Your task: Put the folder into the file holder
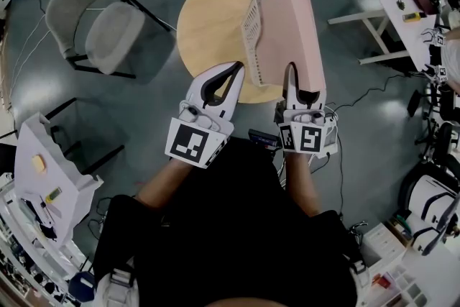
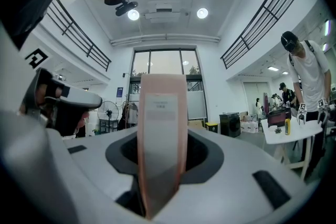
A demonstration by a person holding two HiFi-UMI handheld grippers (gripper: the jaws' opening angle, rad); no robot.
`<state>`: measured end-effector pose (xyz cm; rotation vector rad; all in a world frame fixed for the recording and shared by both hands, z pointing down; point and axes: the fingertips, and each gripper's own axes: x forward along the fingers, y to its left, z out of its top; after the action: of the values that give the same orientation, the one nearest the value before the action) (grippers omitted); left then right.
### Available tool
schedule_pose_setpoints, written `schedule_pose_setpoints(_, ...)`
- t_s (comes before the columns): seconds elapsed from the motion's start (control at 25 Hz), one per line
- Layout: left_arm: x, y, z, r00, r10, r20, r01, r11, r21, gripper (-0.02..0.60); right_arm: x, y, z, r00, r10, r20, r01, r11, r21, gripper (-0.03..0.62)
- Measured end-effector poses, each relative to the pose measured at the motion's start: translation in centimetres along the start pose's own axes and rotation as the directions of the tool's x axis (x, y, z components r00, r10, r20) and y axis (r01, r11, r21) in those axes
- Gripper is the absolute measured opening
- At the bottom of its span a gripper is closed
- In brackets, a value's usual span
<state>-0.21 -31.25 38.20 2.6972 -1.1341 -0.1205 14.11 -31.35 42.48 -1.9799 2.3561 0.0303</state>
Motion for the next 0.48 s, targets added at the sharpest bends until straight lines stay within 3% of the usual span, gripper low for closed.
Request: schedule_pose_setpoints(0.48, -0.1, 0.6, -0.1, 1.000, 0.005, -0.010, -0.005, 1.000, -0.007, 0.005, 0.6, 0.4, -1.9, 0.999, 0.005, -0.042, -0.005, 1.000, -0.008, 0.140)
